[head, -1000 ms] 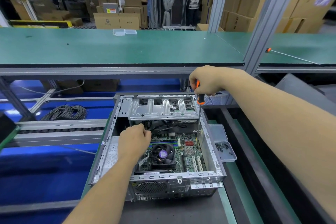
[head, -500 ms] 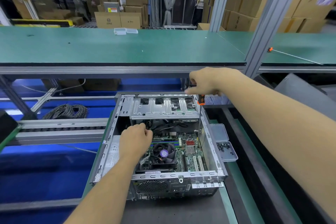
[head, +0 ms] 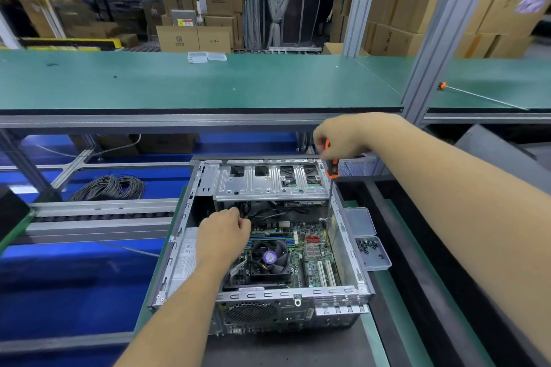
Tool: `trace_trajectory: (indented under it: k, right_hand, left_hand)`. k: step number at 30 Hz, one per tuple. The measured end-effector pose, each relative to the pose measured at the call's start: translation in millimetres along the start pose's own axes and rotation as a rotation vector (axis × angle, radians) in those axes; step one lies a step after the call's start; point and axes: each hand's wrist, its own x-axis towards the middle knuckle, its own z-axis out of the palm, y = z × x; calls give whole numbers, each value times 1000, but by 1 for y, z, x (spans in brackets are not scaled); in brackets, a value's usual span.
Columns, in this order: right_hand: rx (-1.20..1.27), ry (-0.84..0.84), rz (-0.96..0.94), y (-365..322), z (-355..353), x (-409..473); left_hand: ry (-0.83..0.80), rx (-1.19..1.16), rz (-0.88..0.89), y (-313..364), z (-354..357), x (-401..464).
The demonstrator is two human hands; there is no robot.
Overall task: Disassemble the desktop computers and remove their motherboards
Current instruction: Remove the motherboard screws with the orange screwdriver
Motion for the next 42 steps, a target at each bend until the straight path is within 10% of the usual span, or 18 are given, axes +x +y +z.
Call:
trace_trajectory:
  k: [42]
  right_hand:
    - [0, 39, -21, -5, 4, 5]
  left_hand:
    - [-1, 5, 2, 0, 1, 1]
